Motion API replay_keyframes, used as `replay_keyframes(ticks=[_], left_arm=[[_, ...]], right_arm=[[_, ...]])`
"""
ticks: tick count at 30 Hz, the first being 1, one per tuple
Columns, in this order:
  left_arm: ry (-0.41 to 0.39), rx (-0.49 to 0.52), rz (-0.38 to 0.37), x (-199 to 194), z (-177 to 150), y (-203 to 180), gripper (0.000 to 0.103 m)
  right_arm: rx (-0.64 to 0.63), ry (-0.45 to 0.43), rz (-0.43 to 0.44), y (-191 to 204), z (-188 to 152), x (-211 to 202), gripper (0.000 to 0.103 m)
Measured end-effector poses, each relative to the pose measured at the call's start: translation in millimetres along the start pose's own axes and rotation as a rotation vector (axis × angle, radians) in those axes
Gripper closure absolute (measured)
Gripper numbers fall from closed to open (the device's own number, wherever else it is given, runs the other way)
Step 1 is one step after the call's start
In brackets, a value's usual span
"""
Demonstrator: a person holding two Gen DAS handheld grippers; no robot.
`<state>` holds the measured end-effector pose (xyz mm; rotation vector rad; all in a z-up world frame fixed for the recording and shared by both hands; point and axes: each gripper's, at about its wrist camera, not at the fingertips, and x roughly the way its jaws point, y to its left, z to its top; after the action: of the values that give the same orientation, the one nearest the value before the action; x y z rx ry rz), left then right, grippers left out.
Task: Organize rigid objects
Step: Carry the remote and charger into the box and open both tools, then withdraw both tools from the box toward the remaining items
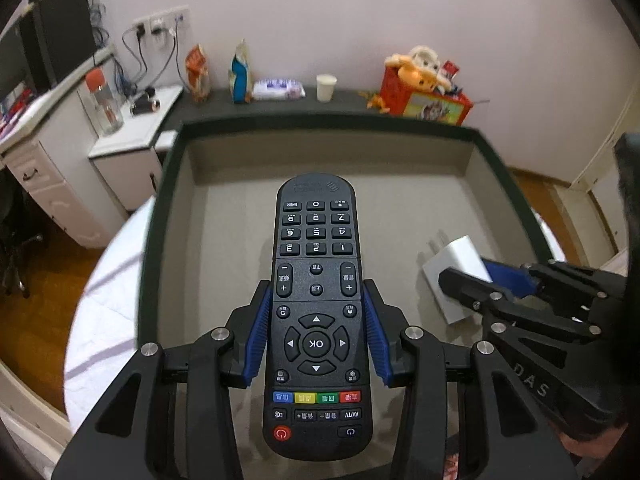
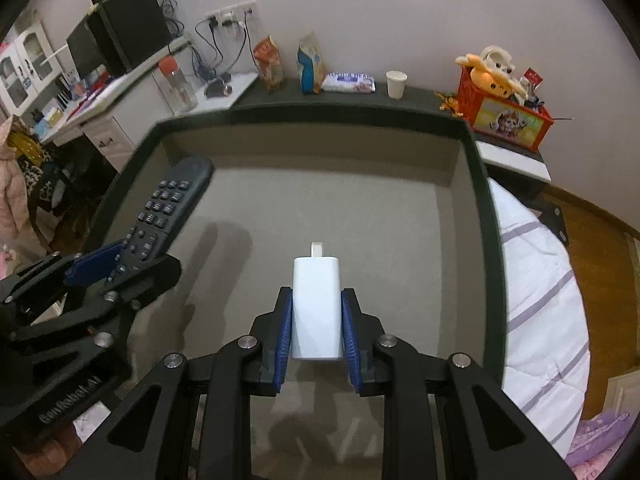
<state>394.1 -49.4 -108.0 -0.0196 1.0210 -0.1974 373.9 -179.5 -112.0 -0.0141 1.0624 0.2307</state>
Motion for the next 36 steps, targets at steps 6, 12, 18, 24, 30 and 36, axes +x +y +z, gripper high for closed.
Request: replay_keyframes(ticks=[6, 12, 18, 24, 30, 36], left_arm=[[-0.02, -0.034, 0.03, -12, -2, 10, 0.013], [-0.11, -0.035, 0.064, -60, -15, 20, 0.0], [-0.193, -0.044, 0.095, -119, -37, 29, 0.0], [-0.259, -0.047, 0.135, -172, -71, 35, 0.0], [-0.329, -0.082, 0.143, -216, -114, 48, 0.0], [-0.307, -0.09, 0.057, -237, -158, 46, 0.0]], right_arm=[[0.021, -0.017, -0.048, -5, 1, -6, 0.043], [0.048, -0.094, -0.008, -7, -7, -38, 0.021], [0.083, -0.185, 0.024, 3, -23, -84, 0.018], [0.079, -0.28, 0.05, 19, -53, -141, 0.017], [0.073, -0.362, 0.044, 23, -98, -191, 0.014], [0.107, -0.395, 0.056, 22, -149, -219, 0.014]])
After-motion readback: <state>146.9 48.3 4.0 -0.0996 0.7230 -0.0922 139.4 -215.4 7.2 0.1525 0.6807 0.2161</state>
